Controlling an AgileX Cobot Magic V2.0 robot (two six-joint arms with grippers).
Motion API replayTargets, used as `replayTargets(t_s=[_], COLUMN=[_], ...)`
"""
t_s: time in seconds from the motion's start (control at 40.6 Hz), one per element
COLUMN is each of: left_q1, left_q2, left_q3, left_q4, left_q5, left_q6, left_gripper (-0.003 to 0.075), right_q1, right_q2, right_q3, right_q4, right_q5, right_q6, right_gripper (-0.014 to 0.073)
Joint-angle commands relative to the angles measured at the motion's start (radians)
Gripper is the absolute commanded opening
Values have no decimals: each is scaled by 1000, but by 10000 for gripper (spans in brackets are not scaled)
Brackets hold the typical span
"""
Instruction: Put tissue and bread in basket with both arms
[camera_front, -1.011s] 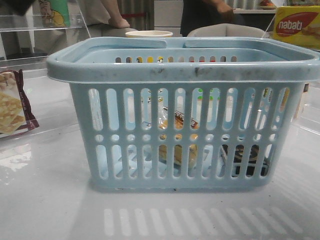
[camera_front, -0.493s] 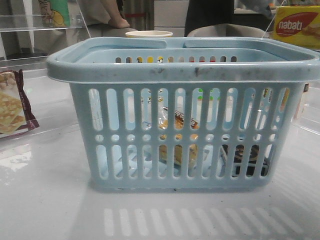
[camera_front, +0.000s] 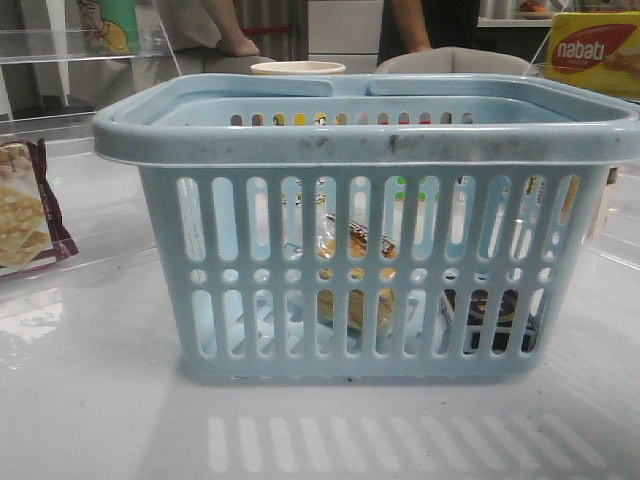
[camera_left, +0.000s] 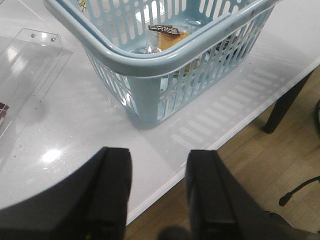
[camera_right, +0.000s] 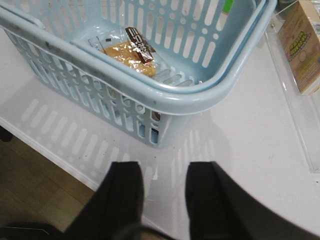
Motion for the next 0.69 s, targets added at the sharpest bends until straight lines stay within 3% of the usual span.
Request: replayTargets(t_s=[0.0,0.148,0.197,0.666], left_q1=[-6,-6,-6,-6], left_q2=[1,1,1,1], left_q3=[-26,-26,-26,-26], left_q4=[-2,-2,-2,-2], left_q5=[-73,-73,-73,-73], left_q6=[-11,-11,-11,-11], left_gripper=[196,89,92,91], right_q1=[-1,-1,-1,-1], right_q2=[-1,-1,-1,-1], right_q3=[-26,-26,-26,-26], right_q4=[-21,-21,-21,-21], right_q5=[-61,-62,-62,-62], right_q6=[-2,-2,-2,-2], right_gripper=[214,90,54,57])
